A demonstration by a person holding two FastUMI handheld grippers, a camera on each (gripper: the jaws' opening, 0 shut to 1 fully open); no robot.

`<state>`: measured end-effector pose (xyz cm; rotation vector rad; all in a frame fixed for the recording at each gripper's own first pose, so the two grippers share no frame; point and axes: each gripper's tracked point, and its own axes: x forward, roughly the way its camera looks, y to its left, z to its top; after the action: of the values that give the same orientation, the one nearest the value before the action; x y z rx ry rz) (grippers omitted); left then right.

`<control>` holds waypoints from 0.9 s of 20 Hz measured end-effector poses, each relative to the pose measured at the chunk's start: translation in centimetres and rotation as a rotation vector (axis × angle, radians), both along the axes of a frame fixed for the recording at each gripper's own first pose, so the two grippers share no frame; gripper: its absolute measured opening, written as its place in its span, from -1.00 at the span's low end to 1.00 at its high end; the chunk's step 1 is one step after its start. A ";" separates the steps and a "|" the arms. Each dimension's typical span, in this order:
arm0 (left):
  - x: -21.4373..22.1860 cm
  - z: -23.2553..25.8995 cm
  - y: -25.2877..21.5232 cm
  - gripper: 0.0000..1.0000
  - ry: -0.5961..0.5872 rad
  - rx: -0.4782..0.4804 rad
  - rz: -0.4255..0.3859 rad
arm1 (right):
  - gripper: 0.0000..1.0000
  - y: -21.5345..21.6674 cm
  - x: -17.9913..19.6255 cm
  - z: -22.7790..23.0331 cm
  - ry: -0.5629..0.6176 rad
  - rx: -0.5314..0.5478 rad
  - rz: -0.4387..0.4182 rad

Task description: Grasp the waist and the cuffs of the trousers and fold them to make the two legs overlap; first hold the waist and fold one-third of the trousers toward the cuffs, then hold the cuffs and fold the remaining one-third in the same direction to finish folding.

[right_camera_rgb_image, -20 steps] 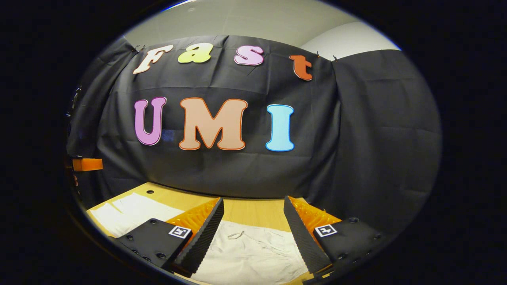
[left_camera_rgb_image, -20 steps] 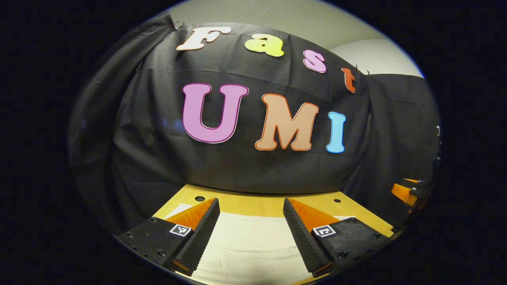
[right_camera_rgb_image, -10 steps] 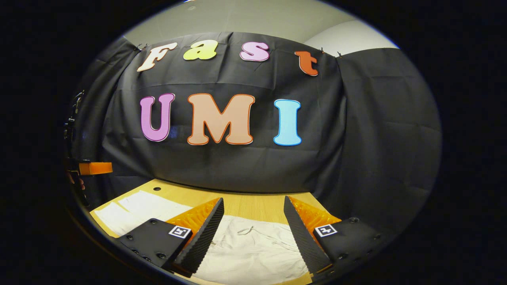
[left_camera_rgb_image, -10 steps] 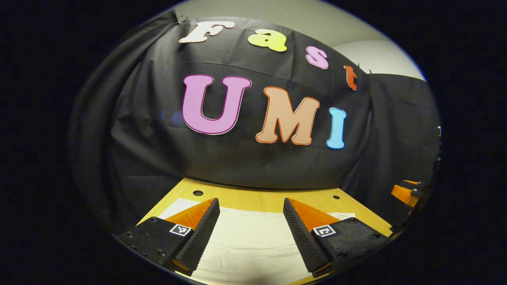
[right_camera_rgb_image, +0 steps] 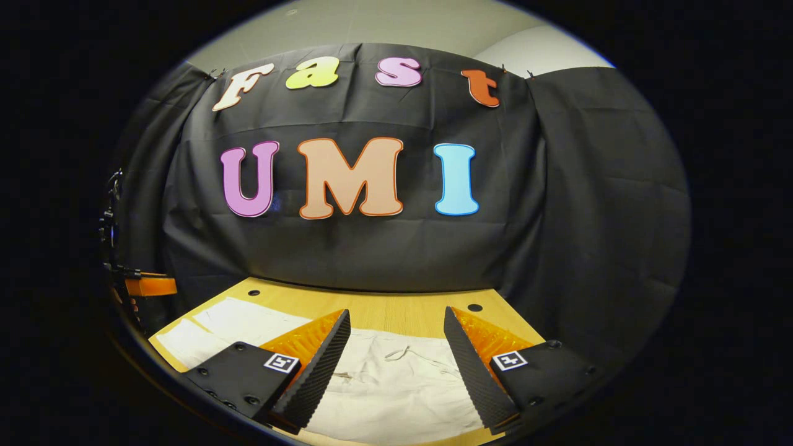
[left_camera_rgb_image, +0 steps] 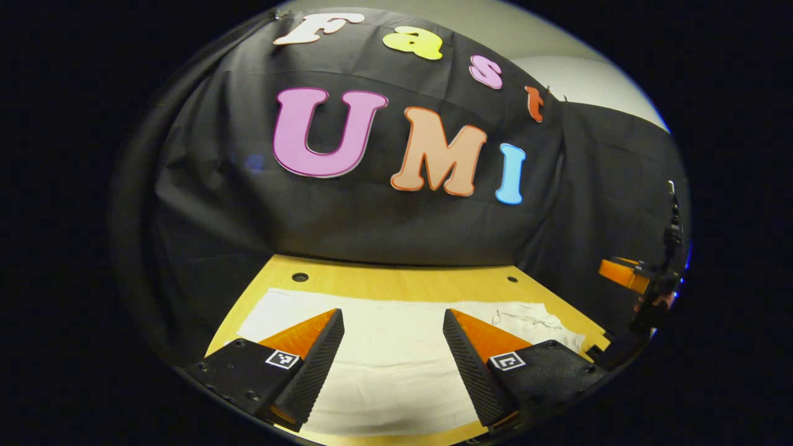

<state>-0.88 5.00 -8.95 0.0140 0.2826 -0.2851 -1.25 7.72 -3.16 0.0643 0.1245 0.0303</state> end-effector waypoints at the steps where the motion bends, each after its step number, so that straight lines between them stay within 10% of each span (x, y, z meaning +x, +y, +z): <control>1: -0.5 -1.0 0.2 0.90 0.036 -0.008 -0.043 | 0.94 0.3 0.0 -0.2 0.007 0.003 -0.004; 10: -4.7 -11.0 6.7 0.89 0.385 0.103 -0.279 | 0.97 1.6 -1.9 -1.9 0.054 -0.007 -0.079; 18: -10.0 -18.5 13.1 0.90 0.644 0.476 -0.547 | 0.95 0.6 -4.4 -4.3 0.131 0.033 -0.158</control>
<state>-10.86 18.06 -27.43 0.4822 0.9885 -0.7612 -5.63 8.34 -7.49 0.1090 0.2493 -0.1303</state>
